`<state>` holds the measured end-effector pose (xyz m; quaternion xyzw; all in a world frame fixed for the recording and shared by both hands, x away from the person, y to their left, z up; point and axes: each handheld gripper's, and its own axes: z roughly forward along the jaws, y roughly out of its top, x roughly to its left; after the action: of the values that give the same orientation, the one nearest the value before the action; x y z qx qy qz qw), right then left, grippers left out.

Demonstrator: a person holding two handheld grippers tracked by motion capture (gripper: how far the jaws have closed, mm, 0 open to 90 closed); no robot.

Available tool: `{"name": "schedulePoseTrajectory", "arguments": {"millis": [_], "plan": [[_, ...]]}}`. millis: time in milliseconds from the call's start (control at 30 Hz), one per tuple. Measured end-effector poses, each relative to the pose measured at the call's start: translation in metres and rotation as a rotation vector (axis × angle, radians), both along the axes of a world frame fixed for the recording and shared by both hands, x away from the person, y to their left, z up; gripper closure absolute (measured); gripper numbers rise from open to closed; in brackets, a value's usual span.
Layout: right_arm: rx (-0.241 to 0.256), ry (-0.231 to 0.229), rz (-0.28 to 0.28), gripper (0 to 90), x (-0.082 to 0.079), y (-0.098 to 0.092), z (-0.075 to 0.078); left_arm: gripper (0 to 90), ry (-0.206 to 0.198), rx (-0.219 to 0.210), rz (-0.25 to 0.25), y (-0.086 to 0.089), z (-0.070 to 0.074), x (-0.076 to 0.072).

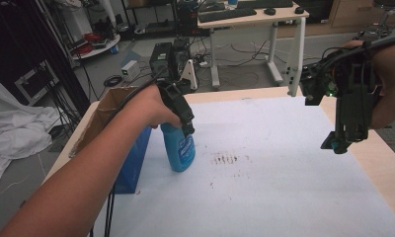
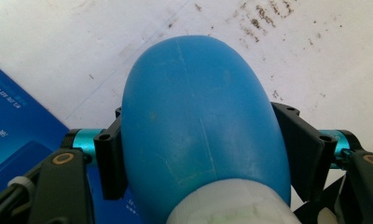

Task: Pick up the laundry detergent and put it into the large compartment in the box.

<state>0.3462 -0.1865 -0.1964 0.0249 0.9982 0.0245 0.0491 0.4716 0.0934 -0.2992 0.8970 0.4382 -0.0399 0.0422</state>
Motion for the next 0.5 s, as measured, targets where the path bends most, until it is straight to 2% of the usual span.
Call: {"name": "schedulePoseTrajectory", "arguments": {"millis": [167, 433, 500], "plan": [[0.000, -0.001, -0.005, 1.6, -0.0005, -0.0018, 0.0002, 32.8, -0.003, 0.025, 0.000, -0.0006, -0.0002, -0.0001], [0.004, -0.005, -0.007, 1.6, 0.0001, -0.0033, 0.0001, 34.7, -0.010, 0.030, 0.014, -0.0011, -0.0003, -0.0006], [0.006, -0.005, -0.006, 1.6, 0.0000, -0.0030, -0.0005, 35.3, -0.007, 0.040, 0.002, -0.0016, 0.0002, -0.0011]]}}
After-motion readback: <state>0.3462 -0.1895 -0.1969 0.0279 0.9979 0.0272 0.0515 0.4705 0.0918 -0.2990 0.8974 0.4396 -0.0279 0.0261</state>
